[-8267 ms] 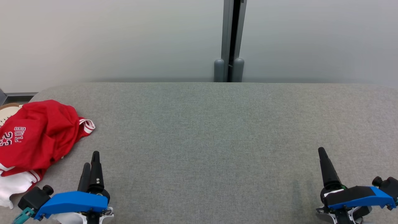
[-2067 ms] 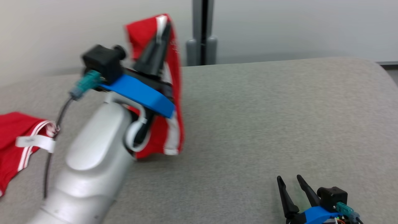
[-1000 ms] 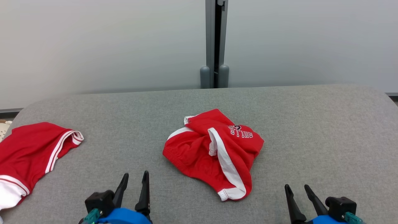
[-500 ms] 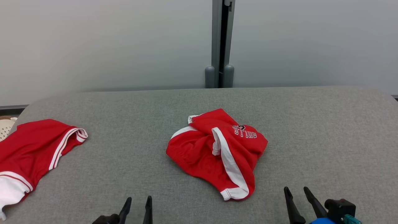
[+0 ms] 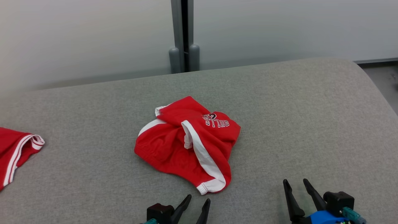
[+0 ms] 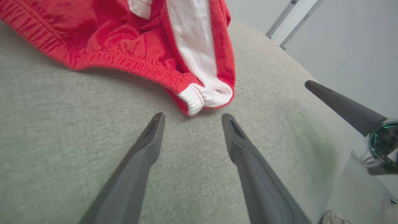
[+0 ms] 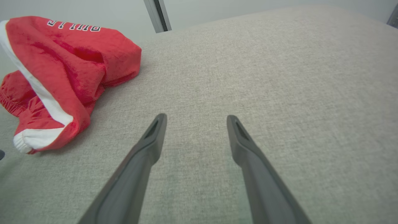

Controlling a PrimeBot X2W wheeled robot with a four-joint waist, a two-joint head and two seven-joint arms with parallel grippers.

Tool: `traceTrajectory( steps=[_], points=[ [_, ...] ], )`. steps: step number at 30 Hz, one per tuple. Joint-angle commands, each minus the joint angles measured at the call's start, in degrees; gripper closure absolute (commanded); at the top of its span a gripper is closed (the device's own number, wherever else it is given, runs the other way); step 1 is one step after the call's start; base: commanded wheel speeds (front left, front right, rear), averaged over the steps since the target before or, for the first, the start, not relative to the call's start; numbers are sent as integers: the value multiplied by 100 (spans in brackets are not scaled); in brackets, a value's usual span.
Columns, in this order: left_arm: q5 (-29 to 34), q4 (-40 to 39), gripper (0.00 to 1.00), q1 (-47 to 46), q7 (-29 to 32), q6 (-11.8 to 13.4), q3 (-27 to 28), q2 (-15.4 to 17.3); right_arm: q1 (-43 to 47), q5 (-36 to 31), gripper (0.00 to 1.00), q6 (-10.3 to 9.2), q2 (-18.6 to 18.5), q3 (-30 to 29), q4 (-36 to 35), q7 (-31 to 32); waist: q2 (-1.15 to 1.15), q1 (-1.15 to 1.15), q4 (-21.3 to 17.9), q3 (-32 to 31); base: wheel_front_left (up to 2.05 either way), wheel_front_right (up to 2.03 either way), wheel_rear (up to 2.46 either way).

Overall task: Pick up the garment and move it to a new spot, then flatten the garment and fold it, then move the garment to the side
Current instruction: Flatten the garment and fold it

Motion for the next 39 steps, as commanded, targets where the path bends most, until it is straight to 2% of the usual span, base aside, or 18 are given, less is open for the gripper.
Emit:
traceTrajectory(
  steps=[1, 5, 13, 14, 15, 16, 21, 28, 34, 38, 39],
  points=[
    [-92, 27, 0, -97, -28, -5, -29, 16, -91, -27, 0, 0, -20, -7, -25, -4, 0, 0, -29, 35, 0, 0, 0],
    [-394, 222, 0, -382, -28, -6, -382, 10, -148, -44, 0, 0, -20, -32, -66, -4, 0, 0, -173, 213, 0, 0, 0],
    [-600, 256, 0, -657, -24, -6, -426, 24, -233, -46, 0, 0, -20, -39, -101, -4, 0, 0, -238, 370, 0, 0, 0],
    [-563, 218, 17, -677, -24, -6, -444, 59, -229, -39, 0, 0, -21, -32, -102, -4, 0, 0, -231, 373, 0, 0, 0],
    [-497, 188, 76, -697, -24, -6, -437, 98, -222, -28, 0, 0, -20, -27, -101, -4, 0, 0, -219, 374, 0, 0, 0],
    [-452, 151, 100, -704, -25, -6, -364, 124, -224, -18, 0, 0, -20, -30, -96, -4, 0, 0, -199, 366, 0, 0, 0],
    [-231, 130, 100, -536, -24, -7, -57, 158, -153, 61, 0, 0, -21, -34, -32, -4, 0, 0, -62, 179, 0, 0, 0],
    [369, 53, 100, -229, -24, 13, 940, 338, 80, 185, 0, 0, -21, -24, 22, -4, 0, 0, 326, -238, 0, 0, 0],
    [858, -51, 100, -6, -23, 259, 1836, 530, 123, 303, 0, 0, -20, 58, 17, -3, 0, 0, 633, -374, 0, 0, 0],
    [1117, -21, 100, 127, -24, 338, 2214, 486, 155, 302, 0, 0, -21, 71, 40, -3, 0, 0, 783, -405, 0, 0, 0],
    [1166, -1, 73, 155, -24, 337, 2277, 455, 166, 293, 0, 0, -21, 69, 50, -3, 0, 0, 817, -407, 0, 0, 0]
  ],
)
